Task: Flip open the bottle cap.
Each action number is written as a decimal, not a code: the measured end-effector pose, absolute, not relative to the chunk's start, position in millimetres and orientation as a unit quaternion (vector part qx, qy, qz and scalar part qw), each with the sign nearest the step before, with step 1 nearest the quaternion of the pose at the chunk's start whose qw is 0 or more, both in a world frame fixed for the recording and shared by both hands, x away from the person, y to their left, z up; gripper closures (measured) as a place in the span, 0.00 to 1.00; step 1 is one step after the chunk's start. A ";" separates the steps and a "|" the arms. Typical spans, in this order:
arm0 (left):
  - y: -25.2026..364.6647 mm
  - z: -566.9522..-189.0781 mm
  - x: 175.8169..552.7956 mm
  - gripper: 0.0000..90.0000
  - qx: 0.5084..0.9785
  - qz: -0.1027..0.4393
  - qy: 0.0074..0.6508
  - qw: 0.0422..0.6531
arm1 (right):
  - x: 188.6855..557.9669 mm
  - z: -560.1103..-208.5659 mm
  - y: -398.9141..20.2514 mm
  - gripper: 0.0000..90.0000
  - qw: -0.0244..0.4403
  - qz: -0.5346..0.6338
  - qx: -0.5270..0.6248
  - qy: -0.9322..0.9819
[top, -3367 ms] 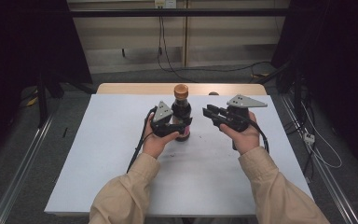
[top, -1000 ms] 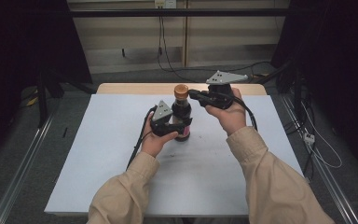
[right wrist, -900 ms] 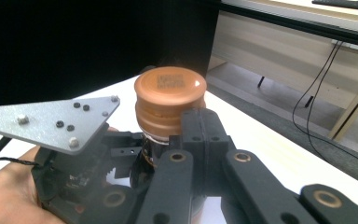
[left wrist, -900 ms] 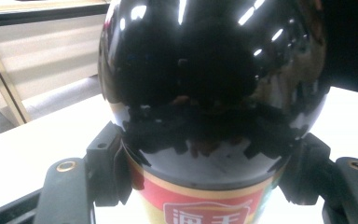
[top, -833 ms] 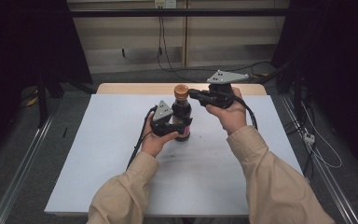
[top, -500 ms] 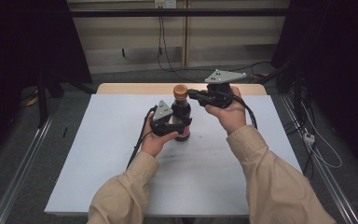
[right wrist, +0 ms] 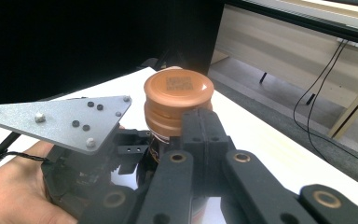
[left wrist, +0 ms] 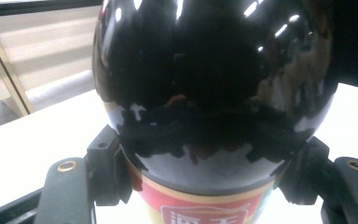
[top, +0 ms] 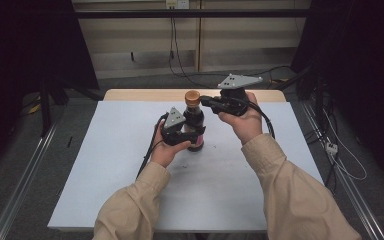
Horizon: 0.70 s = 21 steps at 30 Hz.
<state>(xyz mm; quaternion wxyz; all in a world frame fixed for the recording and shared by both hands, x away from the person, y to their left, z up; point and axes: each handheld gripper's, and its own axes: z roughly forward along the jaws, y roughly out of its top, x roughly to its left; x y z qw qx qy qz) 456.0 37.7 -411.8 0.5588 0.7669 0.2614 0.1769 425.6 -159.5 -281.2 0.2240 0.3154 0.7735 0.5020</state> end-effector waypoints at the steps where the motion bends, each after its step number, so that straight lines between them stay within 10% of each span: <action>1: 37.8 -411.7 456.3 0.34 0.768 0.178 0.261 0.558 | 425.8 -281.1 -160.2 1.00 0.222 0.503 0.317 0.773; 9: 28.2 -409.4 451.9 0.34 0.774 0.194 0.258 0.544 | 412.2 -235.1 -135.5 1.00 0.254 0.526 0.282 0.761; 21: 34.5 -411.2 454.3 0.34 0.770 0.181 0.263 0.553 | 418.6 -265.9 -163.5 1.00 0.241 0.527 0.316 0.751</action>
